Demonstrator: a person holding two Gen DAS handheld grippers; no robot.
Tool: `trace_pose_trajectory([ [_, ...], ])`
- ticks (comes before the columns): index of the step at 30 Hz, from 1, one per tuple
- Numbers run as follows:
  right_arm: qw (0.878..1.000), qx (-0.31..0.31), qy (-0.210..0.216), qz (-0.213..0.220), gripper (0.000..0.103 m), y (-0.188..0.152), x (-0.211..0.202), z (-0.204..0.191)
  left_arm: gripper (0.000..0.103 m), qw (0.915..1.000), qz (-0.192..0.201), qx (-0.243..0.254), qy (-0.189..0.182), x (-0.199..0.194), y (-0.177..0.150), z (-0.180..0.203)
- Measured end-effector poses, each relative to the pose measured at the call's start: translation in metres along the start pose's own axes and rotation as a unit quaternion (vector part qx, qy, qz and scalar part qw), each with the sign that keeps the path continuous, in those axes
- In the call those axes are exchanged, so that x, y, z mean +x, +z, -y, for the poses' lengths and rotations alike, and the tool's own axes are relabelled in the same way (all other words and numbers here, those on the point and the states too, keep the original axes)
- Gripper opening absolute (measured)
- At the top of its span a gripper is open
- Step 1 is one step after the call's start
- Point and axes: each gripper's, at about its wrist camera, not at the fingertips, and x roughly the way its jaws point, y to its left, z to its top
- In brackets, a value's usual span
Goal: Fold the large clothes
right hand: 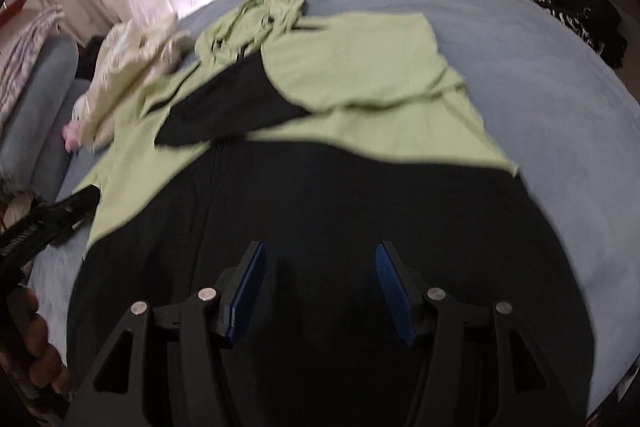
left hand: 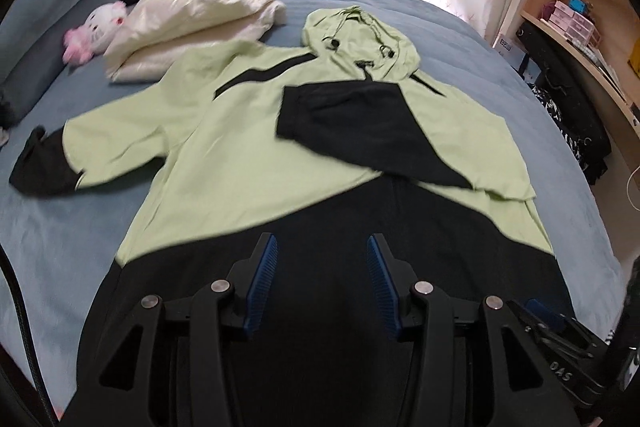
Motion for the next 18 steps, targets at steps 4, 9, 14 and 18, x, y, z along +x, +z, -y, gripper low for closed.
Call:
trace_pose_trajectory([
  [4, 1.000, -0.026, -0.003, -0.014, 0.057, -0.016, -0.001, -0.022, 0.046, 0.9999, 0.007, -0.006, 0.010, -0.015, -0.012, -0.022],
  [9, 0.998, -0.069, -0.004, -0.003, 0.057, -0.021, -0.009, -0.060, 0.046, 0.9994, 0.013, -0.030, 0.010, -0.028, -0.019, -0.058],
  [14, 0.994, -0.108, -0.003, 0.012, 0.057, -0.018, -0.016, -0.104, 0.046, 0.9982, 0.021, -0.054, 0.017, -0.038, -0.023, -0.101],
  [18, 0.991, -0.135, 0.005, 0.018, 0.057, -0.018, -0.014, -0.141, 0.048, 0.9964, 0.026, -0.078, 0.018, -0.041, -0.024, -0.137],
])
